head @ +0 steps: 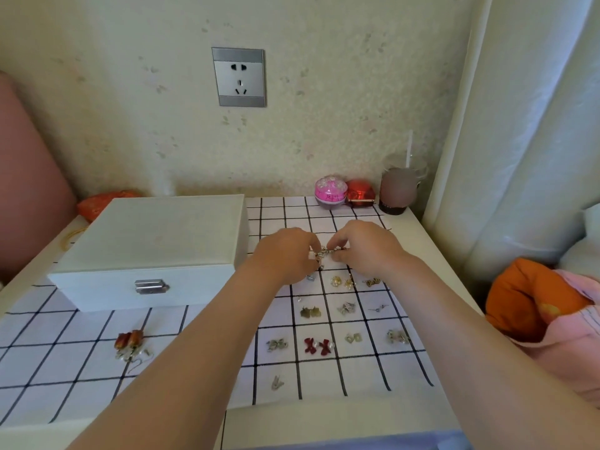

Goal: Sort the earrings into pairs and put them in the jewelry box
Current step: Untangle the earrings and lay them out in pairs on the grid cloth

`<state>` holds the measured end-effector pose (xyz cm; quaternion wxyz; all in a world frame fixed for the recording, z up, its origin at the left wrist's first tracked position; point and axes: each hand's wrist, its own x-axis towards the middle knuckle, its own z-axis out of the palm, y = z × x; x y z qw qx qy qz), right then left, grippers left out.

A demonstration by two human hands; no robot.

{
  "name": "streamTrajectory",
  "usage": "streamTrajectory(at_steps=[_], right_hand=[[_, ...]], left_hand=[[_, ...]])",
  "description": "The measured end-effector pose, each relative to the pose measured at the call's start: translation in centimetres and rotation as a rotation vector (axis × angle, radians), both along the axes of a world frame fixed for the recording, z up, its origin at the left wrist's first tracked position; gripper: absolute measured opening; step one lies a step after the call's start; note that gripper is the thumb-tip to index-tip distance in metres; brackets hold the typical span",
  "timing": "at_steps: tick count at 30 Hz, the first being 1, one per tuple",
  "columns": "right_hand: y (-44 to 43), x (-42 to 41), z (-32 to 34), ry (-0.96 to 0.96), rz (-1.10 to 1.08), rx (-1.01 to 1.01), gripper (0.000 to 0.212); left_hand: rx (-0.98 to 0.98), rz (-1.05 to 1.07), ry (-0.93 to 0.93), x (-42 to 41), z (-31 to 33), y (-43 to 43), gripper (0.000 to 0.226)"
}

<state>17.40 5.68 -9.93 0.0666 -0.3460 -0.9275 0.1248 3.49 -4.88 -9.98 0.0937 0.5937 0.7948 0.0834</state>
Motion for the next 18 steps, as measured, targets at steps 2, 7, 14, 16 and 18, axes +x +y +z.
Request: streamTrajectory(at_steps=[2, 7, 14, 16, 18], right_hand=[[-0.1, -0.2, -0.1, -0.013, -0.011, 0.024, 0.019], [-0.3, -0.2, 0.3, 0.052, -0.063, -0.008, 0.011], [-0.5, -0.5, 1.5, 0.462, -0.151, -0.572, 0.020], [-0.5, -0.4, 1.6, 0.491, -0.187, -0.700, 0.022], [-0.4, -0.4, 1.4, 0.505, -0.188, -0.809, 0.023]], left_hand=[[-0.036, 0.002, -0.016, -0.3, 0.0, 0.1, 0.029], [0.018, 0.023, -0.089, -0.9, 0.7, -0.3, 0.027], [0.370, 0.010, -0.381, -0.6, 2.1, 0.2, 0.020], [0.413, 0.014, -0.410, -0.6, 2.3, 0.2, 0.011], [0.446, 0.025, -0.439, -0.8, 2.4, 0.1, 0.007]])
